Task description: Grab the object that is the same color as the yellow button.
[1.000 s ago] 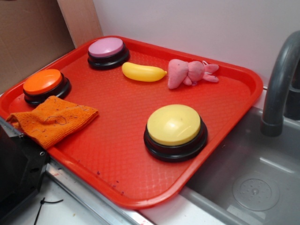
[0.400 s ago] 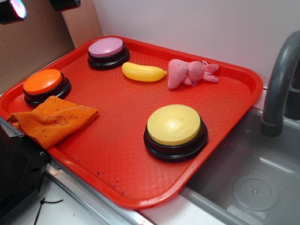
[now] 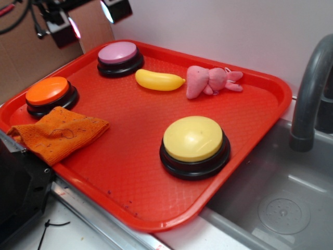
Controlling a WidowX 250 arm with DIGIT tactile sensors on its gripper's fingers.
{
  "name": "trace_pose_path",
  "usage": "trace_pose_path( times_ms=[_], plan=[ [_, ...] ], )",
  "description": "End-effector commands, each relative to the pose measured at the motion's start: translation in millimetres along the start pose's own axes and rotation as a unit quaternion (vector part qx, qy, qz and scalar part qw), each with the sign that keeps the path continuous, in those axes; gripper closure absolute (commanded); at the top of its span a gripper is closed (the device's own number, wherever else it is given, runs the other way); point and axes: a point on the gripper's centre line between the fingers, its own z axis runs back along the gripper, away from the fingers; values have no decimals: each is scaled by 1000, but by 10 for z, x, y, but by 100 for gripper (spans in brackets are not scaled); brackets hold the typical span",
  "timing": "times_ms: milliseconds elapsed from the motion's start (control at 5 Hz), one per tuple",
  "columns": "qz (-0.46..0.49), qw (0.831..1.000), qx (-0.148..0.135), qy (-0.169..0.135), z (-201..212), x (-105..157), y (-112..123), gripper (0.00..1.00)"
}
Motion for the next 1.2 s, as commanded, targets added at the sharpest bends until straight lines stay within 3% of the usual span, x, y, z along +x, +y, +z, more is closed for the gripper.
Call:
trace_pose_path(
  times_ms=[0, 600, 800, 1000],
  plan=[
    [34, 999, -1, -24, -395, 187, -289, 0],
    [15, 998, 56, -3, -1158, 20, -554, 0],
    [11, 998, 59, 5, -1185, -14, -546, 45],
    [8, 998, 59, 14, -1203, -60, -522, 100]
  ],
)
